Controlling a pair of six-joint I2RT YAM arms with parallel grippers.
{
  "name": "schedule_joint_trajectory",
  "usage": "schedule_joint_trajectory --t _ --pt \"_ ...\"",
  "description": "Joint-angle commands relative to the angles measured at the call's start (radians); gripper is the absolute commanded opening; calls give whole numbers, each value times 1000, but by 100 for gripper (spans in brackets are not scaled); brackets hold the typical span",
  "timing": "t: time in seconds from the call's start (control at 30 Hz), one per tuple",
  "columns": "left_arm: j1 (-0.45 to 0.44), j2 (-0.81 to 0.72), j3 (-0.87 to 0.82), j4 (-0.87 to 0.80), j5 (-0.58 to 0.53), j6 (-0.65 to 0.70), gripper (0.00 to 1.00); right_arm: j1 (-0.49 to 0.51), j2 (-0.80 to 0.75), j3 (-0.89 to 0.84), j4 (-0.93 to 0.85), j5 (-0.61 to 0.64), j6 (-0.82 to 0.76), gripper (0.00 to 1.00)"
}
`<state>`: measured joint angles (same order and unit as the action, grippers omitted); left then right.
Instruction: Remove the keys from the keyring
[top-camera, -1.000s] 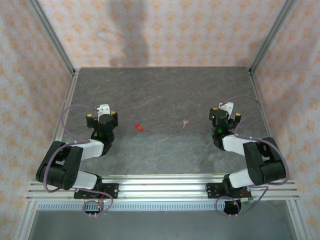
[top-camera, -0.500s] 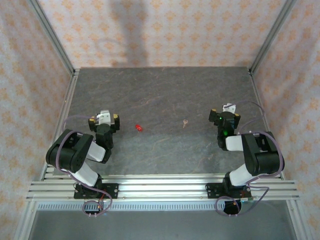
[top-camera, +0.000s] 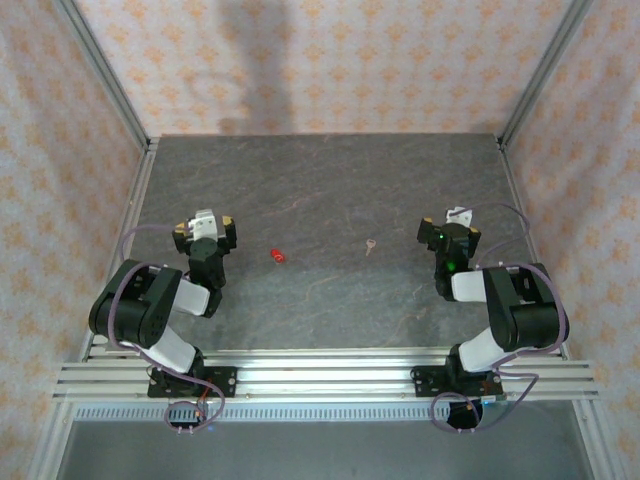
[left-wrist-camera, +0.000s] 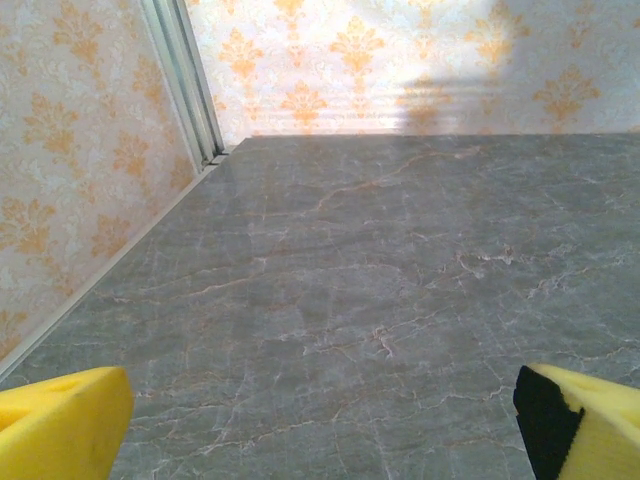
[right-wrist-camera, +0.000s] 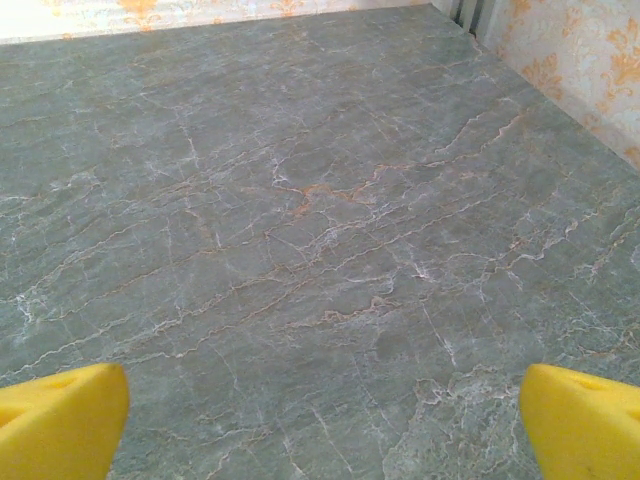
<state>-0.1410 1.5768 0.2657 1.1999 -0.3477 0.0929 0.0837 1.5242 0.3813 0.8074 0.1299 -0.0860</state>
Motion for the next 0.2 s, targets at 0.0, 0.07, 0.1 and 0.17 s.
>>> schedule_joint_trajectory --t 0.0,0.07,0.1,0.17 --pt "21 -18 49 -115 -27 -34 100 -27 8 43 -26 -26 30 99" --pt "33 -28 68 -168 -15 -54 100 -39 3 39 -27 -44 34 99" --pt "34 -24 65 -151 -15 -48 100 -39 0 35 -24 -45 32 99" --pt "32 -24 50 -125 -9 -41 100 -39 1 34 -21 -44 32 99"
